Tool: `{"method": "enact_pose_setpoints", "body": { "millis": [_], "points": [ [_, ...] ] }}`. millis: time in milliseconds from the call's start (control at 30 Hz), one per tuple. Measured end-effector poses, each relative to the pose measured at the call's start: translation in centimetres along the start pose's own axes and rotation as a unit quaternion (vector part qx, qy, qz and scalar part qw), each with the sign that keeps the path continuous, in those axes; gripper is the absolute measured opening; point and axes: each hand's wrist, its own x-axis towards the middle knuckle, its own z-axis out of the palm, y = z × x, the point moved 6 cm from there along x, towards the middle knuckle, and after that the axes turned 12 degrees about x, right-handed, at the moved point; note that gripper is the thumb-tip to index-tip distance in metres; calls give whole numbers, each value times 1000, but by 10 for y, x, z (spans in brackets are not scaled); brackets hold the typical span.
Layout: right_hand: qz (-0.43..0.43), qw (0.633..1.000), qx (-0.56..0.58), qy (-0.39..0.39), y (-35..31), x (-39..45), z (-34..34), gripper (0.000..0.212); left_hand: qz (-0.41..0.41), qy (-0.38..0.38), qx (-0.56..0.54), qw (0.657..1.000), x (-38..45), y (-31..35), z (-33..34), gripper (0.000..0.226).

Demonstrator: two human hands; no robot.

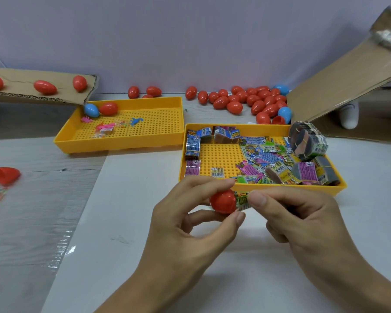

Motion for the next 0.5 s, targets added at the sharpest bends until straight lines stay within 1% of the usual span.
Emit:
{"method": "enact_pose_setpoints", "body": {
  "millis": [33, 133, 167, 333, 500],
  "points": [
    [12, 1000, 1, 1, 2, 0, -1, 18, 0, 2, -1, 1000, 0, 0, 0, 40],
    [70, 997, 25, 11, 12, -1, -4, 41, -7, 9, -7, 1000, -1, 0, 0, 42],
    [85, 996, 34, 12, 15, -1, -5, 44, -11, 10, -9, 1000, -1, 0, 0, 42],
    [114, 992, 49, 8, 18, -2, -4, 42, -27, 11, -4, 1000, -2, -3, 1, 44],
    [156, 982, 104, -5, 18, -2, 1, 30, -36, 11, -2, 999, -3, -4, 2, 44]
  ]
}}
